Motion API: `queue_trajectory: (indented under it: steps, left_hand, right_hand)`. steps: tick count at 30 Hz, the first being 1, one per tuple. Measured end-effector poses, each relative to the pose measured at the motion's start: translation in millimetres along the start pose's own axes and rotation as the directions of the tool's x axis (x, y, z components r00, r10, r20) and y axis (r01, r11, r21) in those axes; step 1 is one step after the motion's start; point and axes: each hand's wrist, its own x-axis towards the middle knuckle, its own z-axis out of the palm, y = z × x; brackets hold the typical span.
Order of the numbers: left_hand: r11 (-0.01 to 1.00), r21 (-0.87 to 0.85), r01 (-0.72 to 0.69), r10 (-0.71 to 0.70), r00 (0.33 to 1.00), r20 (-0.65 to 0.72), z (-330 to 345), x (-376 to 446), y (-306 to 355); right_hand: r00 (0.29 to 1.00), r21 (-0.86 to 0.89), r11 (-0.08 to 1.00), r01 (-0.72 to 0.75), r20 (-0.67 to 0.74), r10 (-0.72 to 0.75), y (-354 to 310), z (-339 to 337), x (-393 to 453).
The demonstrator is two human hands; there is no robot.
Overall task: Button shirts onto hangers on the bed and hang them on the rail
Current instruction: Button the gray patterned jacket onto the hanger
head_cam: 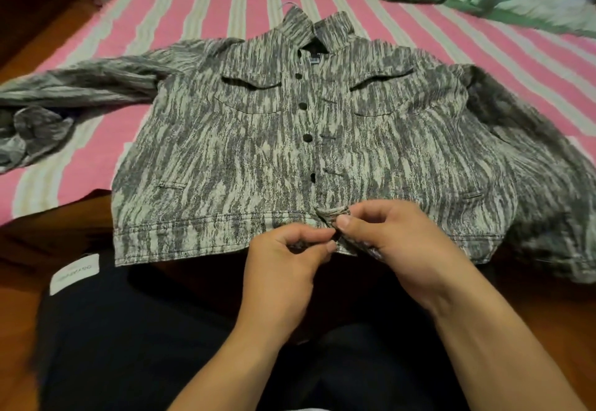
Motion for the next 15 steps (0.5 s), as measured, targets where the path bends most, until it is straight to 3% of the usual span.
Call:
queue_trajectory:
  steps: [5, 9, 15]
  left_hand:
    - [0.977, -0.187, 0.103, -0.108, 0.994, -0.014, 2.0, -1.6, -2.7]
    - [0.962, -0.222, 0.162, -0.166, 0.986, 0.000, 1.3, -1.3, -2.6]
    - [0.910, -0.316, 0.269, -0.262, 0.963, 0.066, -1.0, 2.6, -0.2]
  right_hand:
    - [0.998, -0.097, 0.994, 0.047, 0.033, -0.044, 2.5, -5.7, 1.8]
    - [0.998, -0.153, 0.987, 0.047, 0.057, -0.039, 6.0, -9.1, 5.2]
    - [0.960, -0.230, 0.967, 0.110, 0.277, -0.044, 3.1, -18.3, 5.4]
